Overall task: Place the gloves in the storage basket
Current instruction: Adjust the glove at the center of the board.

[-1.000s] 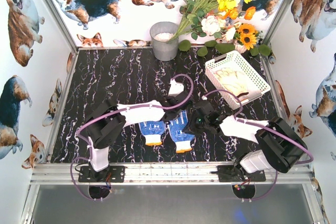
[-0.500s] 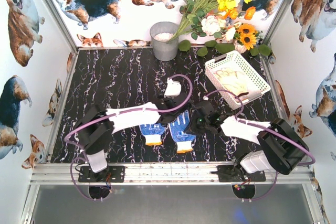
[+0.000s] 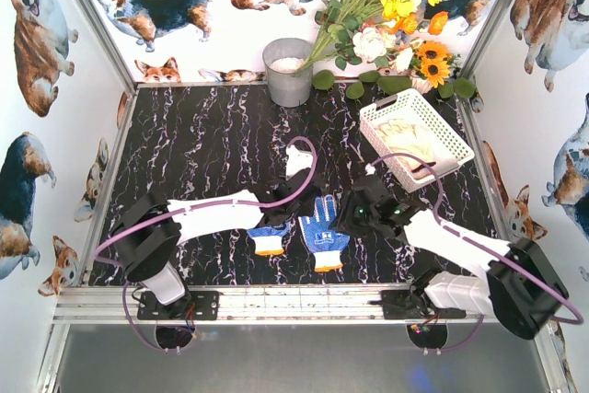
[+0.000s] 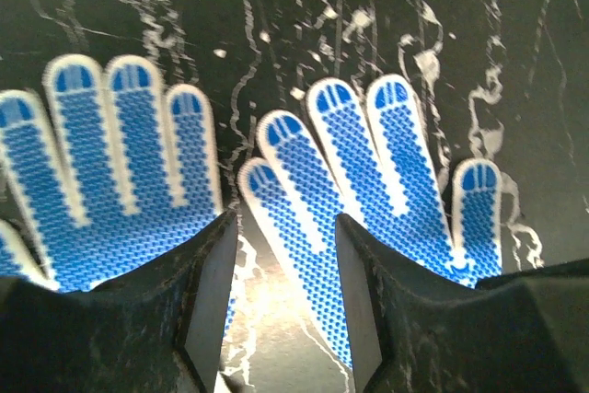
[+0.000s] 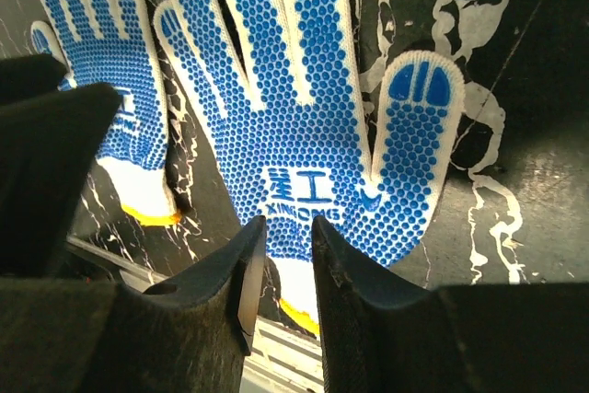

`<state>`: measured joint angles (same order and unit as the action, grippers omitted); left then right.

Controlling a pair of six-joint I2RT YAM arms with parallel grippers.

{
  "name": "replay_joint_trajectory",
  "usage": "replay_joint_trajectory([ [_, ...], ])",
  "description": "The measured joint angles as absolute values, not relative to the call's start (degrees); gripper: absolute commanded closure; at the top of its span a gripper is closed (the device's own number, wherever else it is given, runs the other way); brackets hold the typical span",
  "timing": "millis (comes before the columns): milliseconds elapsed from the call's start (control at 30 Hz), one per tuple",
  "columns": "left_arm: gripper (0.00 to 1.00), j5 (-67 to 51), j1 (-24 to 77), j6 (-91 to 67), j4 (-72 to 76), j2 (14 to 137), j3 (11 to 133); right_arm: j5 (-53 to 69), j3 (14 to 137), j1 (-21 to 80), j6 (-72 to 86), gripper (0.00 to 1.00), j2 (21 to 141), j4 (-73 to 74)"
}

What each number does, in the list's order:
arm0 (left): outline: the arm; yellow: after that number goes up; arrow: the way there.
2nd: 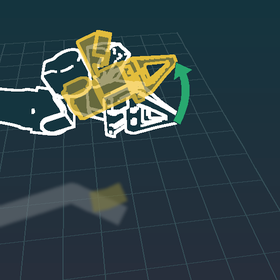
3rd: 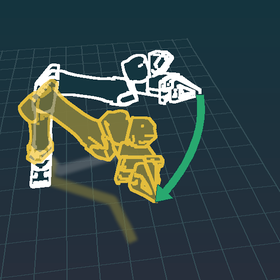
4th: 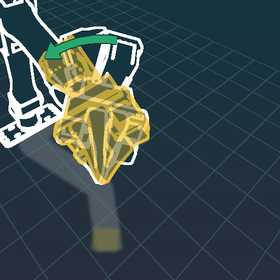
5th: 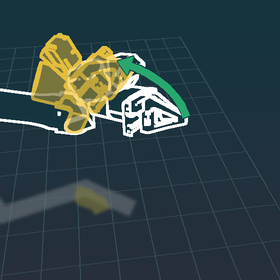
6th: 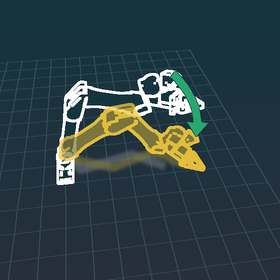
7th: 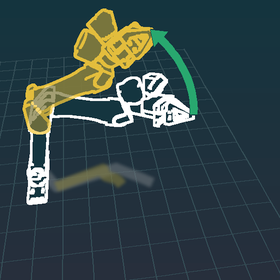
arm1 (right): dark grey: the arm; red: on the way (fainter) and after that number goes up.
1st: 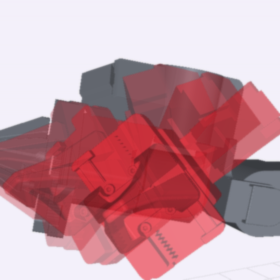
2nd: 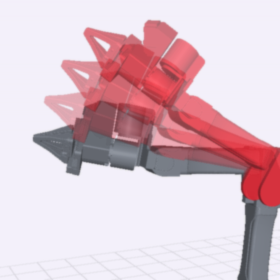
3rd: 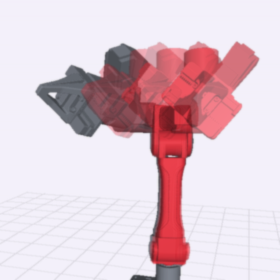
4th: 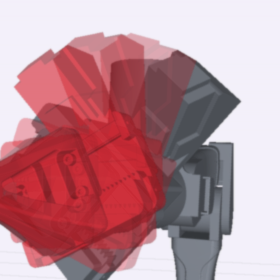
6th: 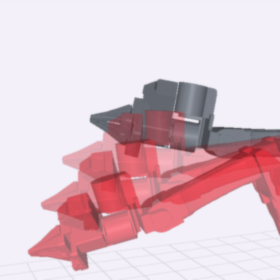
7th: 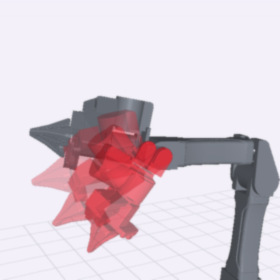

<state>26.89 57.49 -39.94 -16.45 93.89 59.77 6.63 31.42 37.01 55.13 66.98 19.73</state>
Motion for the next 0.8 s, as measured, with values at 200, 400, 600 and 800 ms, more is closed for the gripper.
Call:
replay_joint_trajectory([
  [200, 0.67, 20.0, 57.3, -40.5, -11.3, 97.5, 59.2, 4.4, 31.0, 37.0, 55.1, 0.71, 63.2, 21.6],
  [400, 0.69, 16.7, 56.2, -40.5, -9.4, 102.7, 59.0, 4.4, 27.7, 37.0, 55.9, 0.72, 64.0, 21.0],
  [600, 0.71, 15.6, 54.8, -40.4, -6.6, 104.0, 58.8, 4.8, 27.5, 37.0, 56.5, 0.74, 68.5, 19.6],
  [800, 0.70, 15.7, 53.1, -40.2, -4.7, 104.6, 58.8, 5.7, 27.5, 37.0, 57.1, 0.74, 70.4, 16.2],
])
